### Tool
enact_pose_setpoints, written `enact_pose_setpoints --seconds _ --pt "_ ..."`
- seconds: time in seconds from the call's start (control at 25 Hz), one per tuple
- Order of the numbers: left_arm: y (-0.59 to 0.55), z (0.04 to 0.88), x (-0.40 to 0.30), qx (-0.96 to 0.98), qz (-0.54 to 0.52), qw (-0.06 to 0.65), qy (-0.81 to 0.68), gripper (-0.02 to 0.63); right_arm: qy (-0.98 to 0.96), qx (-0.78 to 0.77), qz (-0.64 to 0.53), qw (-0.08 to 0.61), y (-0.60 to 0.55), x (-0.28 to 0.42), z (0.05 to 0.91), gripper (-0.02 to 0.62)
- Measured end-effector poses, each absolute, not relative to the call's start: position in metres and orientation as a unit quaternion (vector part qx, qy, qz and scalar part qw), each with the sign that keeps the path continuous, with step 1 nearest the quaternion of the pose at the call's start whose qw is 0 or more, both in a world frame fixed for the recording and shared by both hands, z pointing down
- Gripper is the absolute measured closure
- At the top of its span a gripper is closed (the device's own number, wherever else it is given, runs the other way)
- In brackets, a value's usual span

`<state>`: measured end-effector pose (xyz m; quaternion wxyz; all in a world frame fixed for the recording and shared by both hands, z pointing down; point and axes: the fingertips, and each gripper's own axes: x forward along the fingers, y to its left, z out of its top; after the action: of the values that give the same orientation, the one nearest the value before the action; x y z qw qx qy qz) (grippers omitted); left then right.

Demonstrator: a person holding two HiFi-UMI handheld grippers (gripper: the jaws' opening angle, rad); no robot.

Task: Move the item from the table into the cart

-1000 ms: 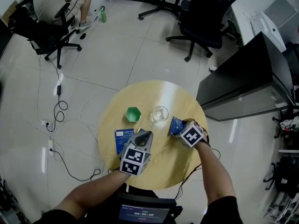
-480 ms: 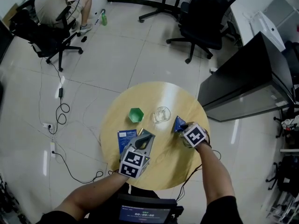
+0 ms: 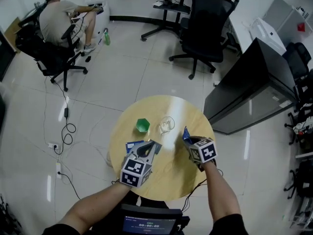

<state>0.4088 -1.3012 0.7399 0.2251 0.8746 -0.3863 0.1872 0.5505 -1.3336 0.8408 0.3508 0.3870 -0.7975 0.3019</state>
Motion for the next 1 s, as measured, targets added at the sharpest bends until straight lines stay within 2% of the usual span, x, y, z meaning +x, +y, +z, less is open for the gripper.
enact_pose_setpoints --seconds 0.28,0.52,0.68,1.0 --pt "-1.269 0.631 0.397 0.914 0.124 0.166 -0.349 0.589 -0.807 0.492 0.276 0.178 -1.270 0.529 0.696 0.548" --pt "-1.230 0.582 0.368 0.956 0.085 0.108 -0.261 0.589 -0.776 0.589 0.215 0.064 -1.209 0.487 0.595 0.548" --pt "-1.196 0.563 0.348 0.977 0.082 0.056 -0.190 0.589 -0.732 0.657 0.182 0.012 -1.145 0.455 0.546 0.548" --pt "-1.073 0.500 0.359 0.997 0.034 0.056 -0.050 0.591 -0.642 0.754 0.117 -0.072 -0.966 0.421 0.465 0.548"
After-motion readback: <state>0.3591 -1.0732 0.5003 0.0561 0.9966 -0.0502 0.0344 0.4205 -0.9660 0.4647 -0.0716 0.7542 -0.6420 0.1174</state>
